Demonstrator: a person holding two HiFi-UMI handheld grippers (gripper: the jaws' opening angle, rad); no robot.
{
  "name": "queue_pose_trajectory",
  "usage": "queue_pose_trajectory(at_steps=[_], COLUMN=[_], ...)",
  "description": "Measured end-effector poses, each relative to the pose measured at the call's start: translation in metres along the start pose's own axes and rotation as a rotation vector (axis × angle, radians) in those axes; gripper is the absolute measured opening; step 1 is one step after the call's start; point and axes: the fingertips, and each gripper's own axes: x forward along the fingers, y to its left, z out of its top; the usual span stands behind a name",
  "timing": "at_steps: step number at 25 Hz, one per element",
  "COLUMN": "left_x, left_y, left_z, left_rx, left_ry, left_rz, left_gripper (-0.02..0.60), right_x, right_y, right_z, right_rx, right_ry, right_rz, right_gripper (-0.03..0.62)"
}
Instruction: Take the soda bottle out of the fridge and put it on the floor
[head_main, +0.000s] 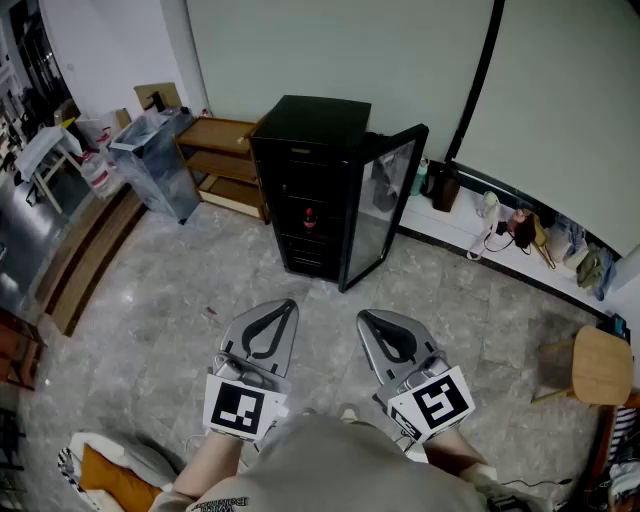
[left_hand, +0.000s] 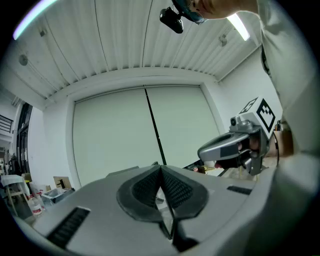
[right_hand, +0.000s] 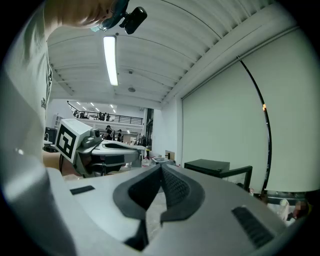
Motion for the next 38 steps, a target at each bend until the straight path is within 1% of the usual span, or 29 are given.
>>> queue_pose_trajectory(at_steps=[4,10,16,22,28,32,34,38], left_x=[0.008,0.011,0.022,0.042,0.051,0.051,0.050,0.050], left_y=[-0.005,-0.006,-0.024,-0.039,-0.056,-0.063,-0.065,-0.059], left_z=[-0.001,0.004,-0.004,-0.012,-0.013,-0.016,-0.018,-0.013], left_rx=[-0.001,-0.011,-0.012,0.004,0.002,0.005,0.006,-0.017], left_ry=[0.005,0.005,0.036,0.115,0.130,0.147,0.147,0.104], left_rz=[0.001,0.039,0.027,0.027,0.053,0.066,0.077,0.119], left_gripper=[0.006,0.006,0.006,0.006,0.006,0.006,0.006,0.006], right_x=[-0.005,-0.011,-0.019,-0.026,-0.042,-0.046,-0.047,-0.043], right_y=[-0.012,-0.020,-0.028,-0.043,-0.061,-0.061,-0.062,-0.072], right_z=[0.001,0.000,-0.011,-0.025,-0.034,-0.041,-0.043,-0.038], right_rx=[0.027,0.024,0.016,-0.007,0.027,0.031,0.036,0.054], right_ry=[-0.026,-0.020,0.005,0.048,0.028,0.029,0.024,-0.002], right_rz=[-0.009,0.002,0.028,0.050,0.047,0.074,0.072,0.051], right_gripper=[-0.005,-0.004,-0.003,-0.005,-0.003,-0.003,-0.003,-0.003])
